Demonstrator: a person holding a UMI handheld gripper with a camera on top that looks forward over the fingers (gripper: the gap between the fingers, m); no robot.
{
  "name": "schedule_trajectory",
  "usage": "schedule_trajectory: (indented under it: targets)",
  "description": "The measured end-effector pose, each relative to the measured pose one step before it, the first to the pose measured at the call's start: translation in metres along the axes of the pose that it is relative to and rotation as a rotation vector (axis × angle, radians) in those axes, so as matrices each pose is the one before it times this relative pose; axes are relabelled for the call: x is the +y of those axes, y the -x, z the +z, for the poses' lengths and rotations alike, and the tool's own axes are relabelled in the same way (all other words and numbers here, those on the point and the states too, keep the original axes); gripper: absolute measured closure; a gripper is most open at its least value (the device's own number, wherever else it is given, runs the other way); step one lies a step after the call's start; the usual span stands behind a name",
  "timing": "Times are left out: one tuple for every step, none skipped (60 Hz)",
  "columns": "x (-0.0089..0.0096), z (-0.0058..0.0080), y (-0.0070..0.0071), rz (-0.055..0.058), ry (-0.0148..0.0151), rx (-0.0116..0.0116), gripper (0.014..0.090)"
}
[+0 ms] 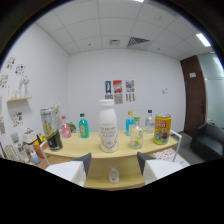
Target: Make me a cup of Mount Fuji.
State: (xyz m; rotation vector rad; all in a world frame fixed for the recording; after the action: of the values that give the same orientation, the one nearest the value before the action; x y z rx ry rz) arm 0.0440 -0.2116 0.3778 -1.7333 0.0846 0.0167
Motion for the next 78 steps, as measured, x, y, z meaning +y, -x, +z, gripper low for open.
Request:
schedule_trajectory:
  targets:
    - [-0.00503,0.00411,0.00127,0.0011,-0.00749,-0.00568,0.0191]
    - [-0.00513,0.00423,0.0015,0.0005,-0.00826,-0.00593,0.0191]
    - [-0.00428,0.00413,0.00127,0.0008,-0.00731,-0.00492,0.019]
    - [-0.00357,0.00441,0.00077,0.0007,-0.00575,-0.00345,0.0191]
    - [-0.00314,0.00461,0.00118,0.0005,-0.00449,-0.00329,0.0191]
    - [-0.00263,0.00477,0.00136,0.0,-0.00395,-0.00355,0.0193]
    - [-0.00245,0.00472,0.00144,-0.0008,-0.00171,-0.00355,0.0192]
    - [-0.00167,0.00471,0.00082,-0.0017,0.00128,-0.00115,0.0195]
    - [-0.00112,0.0047,-0.00005,-0.0022,0.00342,0.00253,0.0194]
    - [-0.00051,0.00666,-0.00023,-0.0018,0.00268,0.0043,0.0194]
    - [-0.00016,0.00474,0.00024,-0.0023,0.00626,0.00409,0.0195]
    - [-0.00039,0.00421,0.00062,-0.0019,0.0061,0.00137,0.0195]
    - [-0.00061,0.00321,0.00145,-0.0004,0.00428,-0.00132,0.0195]
    - [-0.00072,0.00423,0.00069,0.0008,0.00289,-0.00087,0.0196]
    - [-0.00073,0.00396,0.00077,0.0018,0.00102,0.00077,0.0195]
    - [-0.00084,0.00366,0.00039,0.0023,-0.00031,0.00253,0.0193]
    - [-0.00059,0.00371,0.00037,0.0019,0.00001,0.00236,0.0192]
    - [-0.00026,0.0041,0.00053,0.0011,0.00176,0.00202,0.0191]
    - [0.00047,0.00397,0.00054,0.0007,0.00442,0.00149,0.0194]
    - [0.00056,0.00415,0.00044,0.0006,0.00577,0.00247,0.0196]
    - [0.00078,0.0042,-0.00024,0.0009,0.00522,0.00431,0.0197]
    - [0.00021,0.00354,-0.00022,0.0005,0.00321,0.00587,0.0203]
    - [-0.00014,0.00327,-0.00022,-0.0005,0.00249,0.00517,0.0217]
    - [-0.00016,0.00411,-0.00069,-0.0018,0.0011,0.00549,0.0234]
    - [0.00009,0.00323,0.00024,-0.0026,0.00141,0.00387,0.0257]
    - [-0.0001,0.003,0.00038,-0.0034,0.00059,0.00139,0.0277]
    - [-0.00023,0.00281,0.0009,-0.0031,-0.0007,0.0002,0.0294]
    - [0.0,0.00256,0.00072,-0.002,-0.00117,0.00026,0.0312]
    - [-0.00012,0.00247,0.00022,-0.0013,-0.00071,0.00152,0.0328]
    - [0.00002,0.00227,0.00003,-0.002,0.00039,0.00246,0.0344]
    - [0.00011,0.0023,0.00012,-0.0035,0.00298,0.00102,0.0366]
    - [0.00041,0.00191,0.00058,-0.0032,0.00266,-0.00088,0.0446]
    - [0.00055,0.00182,0.00041,-0.0032,0.00302,0.00042,0.0428]
    - [0.00034,0.00143,-0.00101,-0.0027,0.00209,0.00575,0.0457]
    - [-0.00028,0.0,-0.00249,-0.002,-0.00081,0.012,0.0491]
    - [-0.00085,0.00082,-0.00308,-0.0018,-0.00307,0.01233,0.0533]
    - [-0.00057,0.00011,-0.00062,0.0009,-0.00333,0.00532,0.0534]
    - [0.00027,0.0,0.00001,0.0056,0.0005,0.00008,0.0532]
    - [0.00017,-0.00024,0.00016,0.0065,-0.00021,-0.00066,0.0533]
    - [-0.00025,-0.00001,0.00009,0.0055,-0.00243,-0.00015,0.0536]
    - [-0.00028,-0.00022,0.00004,0.0027,-0.0019,0.00034,0.0536]
    - [-0.00002,-0.00041,0.00026,0.0016,0.00015,-0.00085,0.054]
    - [0.00023,0.0002,-0.00068,0.0001,0.00162,-0.0026,0.0544]
    - [0.00014,-0.00037,0.0001,0.0006,0.00105,-0.00315,0.0545]
    - [0.00015,-0.00068,0.00007,0.0014,0.00203,-0.00348,0.0546]
    - [-0.00005,-0.00075,0.00041,0.0018,0.00166,-0.00444,0.0552]
    - [-0.00038,-0.00093,0.00032,0.0031,0.00004,-0.00503,0.0552]
    - [-0.00082,-0.00127,0.00036,0.0036,-0.00193,-0.00528,0.0554]
    - [-0.00102,-0.00146,0.00037,0.002,-0.00257,-0.00574,0.0555]
    - [-0.00091,-0.00209,0.0008,0.0003,-0.00185,-0.00408,0.0555]
    - [-0.00178,-0.00178,-0.00011,0.0008,-0.00347,-0.00703,0.0559]
    - [-0.00142,-0.00263,0.00062,0.001,-0.00563,-0.0036,0.0559]
    - [-0.00199,-0.00274,-0.00004,0.0021,-0.0067,-0.0036,0.0559]
    - [-0.00177,-0.00288,0.00029,0.001,-0.00608,-0.00435,0.0561]
    - [-0.0017,-0.00321,0.00031,-0.0006,-0.00412,-0.0058,0.0562]
    - [-0.00179,-0.00363,0.00036,-0.0013,-0.00436,-0.00638,0.0563]
    - [-0.00209,-0.00396,0.00027,-0.0006,-0.00636,-0.00688,0.0563]
    - [-0.00197,-0.00429,-0.0004,0.0003,-0.00707,-0.00531,0.0563]
    - [-0.00153,-0.00387,0.00001,0.0005,-0.0054,-0.00426,0.0563]
    - [-0.00088,-0.00492,-0.0014,-0.0007,-0.00435,-0.00459,0.0563]
    - [-0.00047,-0.0051,-0.00011,0.0008,-0.00335,-0.00515,0.0563]
    - [-0.0004,-0.00458,-0.00071,0.0019,-0.00273,-0.00412,0.0563]
    - [0.00005,-0.00469,-0.00137,0.0034,-0.00467,-0.0042,0.0563]
    - [0.00097,-0.00516,-0.00099,0.003,-0.00381,-0.00443,0.0563]
    - [0.00189,-0.00508,-0.00106,0.0016,-0.00125,-0.00523,0.0563]
    - [0.00285,-0.00494,-0.00129,0.0005,0.00137,-0.00433,0.0564]
    - [0.00358,-0.00473,-0.0021,0.0011,0.00261,-0.0017,0.0564]
    - [0.00424,-0.00457,-0.00244,0.0003,0.00333,0.00048,0.0564]
    - [0.0047,-0.00418,-0.00294,-0.0015,0.00201,0.0005,0.0563]
    - [0.00445,-0.00371,-0.00329,-0.0041,-0.00083,-0.00106,0.0564]
    - [0.00559,-0.00369,-0.00273,-0.0049,0.00141,0.00038,0.0565]
    - [0.00683,-0.00326,-0.00327,-0.0033,0.00275,0.00107,0.0566]
    - [0.00729,-0.00278,-0.00385,-0.004,0.00595,0.00502,0.0566]
    - [0.00821,-0.0026,-0.00455,-0.0028,0.00846,0.00723,0.0566]
    - [0.00877,-0.0026,-0.00445,-0.0016,0.01079,0.00681,0.0565]
    - [0.00912,-0.00199,-0.00391,-0.0013,0.01082,0.00379,0.0566]
    - [0.00903,-0.00164,-0.00364,-0.0007,0.0085,0.00129,0.0564]
    - [0.0086,-0.0012,-0.0038,0.0008,0.00538,0.00121,0.0564]
